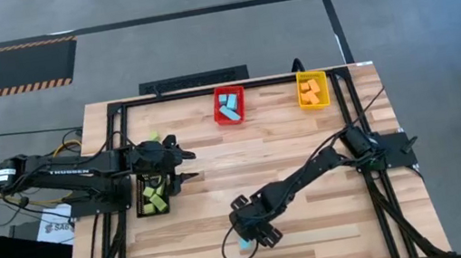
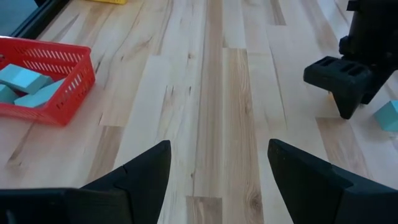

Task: Sort & place blocks by color
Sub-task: Put the orange block into the yellow bin

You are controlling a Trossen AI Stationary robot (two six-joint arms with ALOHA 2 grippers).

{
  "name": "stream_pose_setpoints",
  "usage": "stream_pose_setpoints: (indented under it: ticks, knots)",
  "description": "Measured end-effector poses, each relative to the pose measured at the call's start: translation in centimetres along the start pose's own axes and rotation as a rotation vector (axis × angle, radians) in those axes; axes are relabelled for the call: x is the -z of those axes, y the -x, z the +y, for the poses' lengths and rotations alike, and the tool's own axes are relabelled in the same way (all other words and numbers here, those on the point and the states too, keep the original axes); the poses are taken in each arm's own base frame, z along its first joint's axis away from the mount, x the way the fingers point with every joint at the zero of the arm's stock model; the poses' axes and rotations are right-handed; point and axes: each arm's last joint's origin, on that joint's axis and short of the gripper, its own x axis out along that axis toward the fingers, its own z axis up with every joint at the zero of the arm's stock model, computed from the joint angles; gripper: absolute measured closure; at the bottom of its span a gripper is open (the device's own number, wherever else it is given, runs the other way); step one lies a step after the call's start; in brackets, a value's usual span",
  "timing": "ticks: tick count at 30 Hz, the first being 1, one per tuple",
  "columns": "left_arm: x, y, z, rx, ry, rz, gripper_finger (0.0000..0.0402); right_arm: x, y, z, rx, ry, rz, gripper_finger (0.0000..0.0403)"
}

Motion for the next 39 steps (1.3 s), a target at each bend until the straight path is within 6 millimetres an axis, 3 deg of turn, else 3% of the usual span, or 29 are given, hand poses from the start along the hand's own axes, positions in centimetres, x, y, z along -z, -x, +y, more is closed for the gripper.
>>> stream_pose_setpoints:
  ticks: [5,10,16,19,25,31,39]
  knots:
    - [0.0,0.0,0.0,0.0,0.0,0.001,0.0144,0.3,1.0,0.1,-0.049,-0.056,0.028,0.028]
    - [0.0,0.0,0.0,0.0,0.001,0.005,0.0144,1.2,5.0,-0.1,-0.134,-0.198,0.106,0.028]
    - [0.0,0.0,0.0,0.0,0.001,0.004,0.0144,3.8,11.0,0.2,-0.034,-0.259,0.124,0.028]
    - [0.1,0.0,0.0,0.0,0.002,0.006,0.0144,7.0,14.0,0.1,0.076,-0.347,0.113,0.028]
    - [0.0,0.0,0.0,0.0,0.001,-0.003,0.0144,15.5,18.6,-1.4,0.446,-0.63,0.092,0.028]
    - [-0.2,0.0,0.0,-0.005,0.001,-0.025,0.0144,22.5,21.8,-5.4,0.762,-1.068,-0.019,0.028]
    - [-0.4,0.0,0.0,-0.004,0.042,-0.04,0.0144,31.2,24.7,-10.7,0.972,-1.505,0.055,0.028]
